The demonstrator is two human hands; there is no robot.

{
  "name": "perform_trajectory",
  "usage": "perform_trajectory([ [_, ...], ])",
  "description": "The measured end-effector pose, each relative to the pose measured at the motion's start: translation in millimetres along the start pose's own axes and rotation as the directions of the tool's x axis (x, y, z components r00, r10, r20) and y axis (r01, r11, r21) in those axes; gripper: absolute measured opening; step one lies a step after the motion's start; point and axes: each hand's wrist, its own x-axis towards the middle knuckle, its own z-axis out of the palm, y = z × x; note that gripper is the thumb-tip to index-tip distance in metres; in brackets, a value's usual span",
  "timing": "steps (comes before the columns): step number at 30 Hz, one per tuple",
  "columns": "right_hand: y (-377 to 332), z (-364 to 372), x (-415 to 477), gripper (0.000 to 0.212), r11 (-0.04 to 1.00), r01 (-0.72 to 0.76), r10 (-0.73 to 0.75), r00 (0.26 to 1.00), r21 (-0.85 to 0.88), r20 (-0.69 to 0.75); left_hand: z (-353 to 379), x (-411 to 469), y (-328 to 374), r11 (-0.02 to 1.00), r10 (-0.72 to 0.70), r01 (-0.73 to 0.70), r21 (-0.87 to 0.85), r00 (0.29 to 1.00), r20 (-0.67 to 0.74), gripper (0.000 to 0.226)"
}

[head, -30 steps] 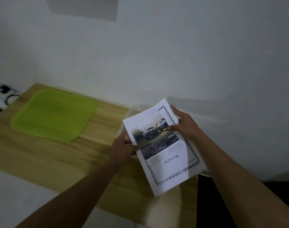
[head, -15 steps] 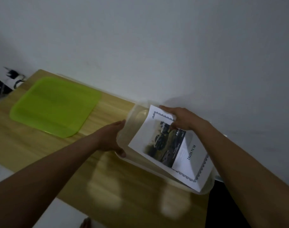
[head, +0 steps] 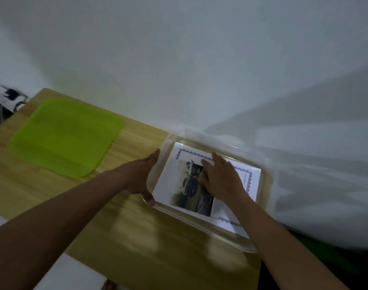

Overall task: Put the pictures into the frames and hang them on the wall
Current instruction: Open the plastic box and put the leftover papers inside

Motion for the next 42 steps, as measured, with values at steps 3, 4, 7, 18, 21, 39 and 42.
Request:
perform_trajectory([
  [3,2,16,-16,0.080,0.996,-0.087,0.084,0.983,0.007,0.166,0,-2,0,1.000,-0.009,0.009,-0.014,1.000,-0.003,0.167],
  [4,3,19,-18,0.083,0.995,-0.097,0.091,0.982,0.028,0.163,1,-2,0,1.000,-0.005,0.005,-0.022,1.000,-0.011,0.168],
  [7,2,16,-18,0.083,0.991,-0.123,0.112,0.982,0.061,0.150,0,-2,0,1.000,0.002,-0.002,-0.009,1.000,-0.014,0.168],
  [18,-32,-31,-20,0.068,0.980,-0.170,0.159,0.982,0.103,0.102,-9,-9,-5,0.994,0.061,-0.072,-0.087,0.991,-0.122,0.150],
  [21,-62,-57,-21,0.057,0.976,-0.178,0.170,0.983,0.126,0.073,-18,-25,-18,0.993,0.026,-0.046,-0.113,0.984,-0.174,0.135],
  [39,-358,-41,97,0.052,0.886,-0.347,0.349,0.936,0.307,0.051,-85,-112,-341,0.983,-0.070,-0.016,-0.184,0.890,-0.450,0.067],
  [42,-380,-17,120,0.054,0.859,-0.406,0.396,0.913,0.311,0.098,-87,-104,-387,0.973,-0.131,0.030,-0.229,0.889,-0.440,0.067],
])
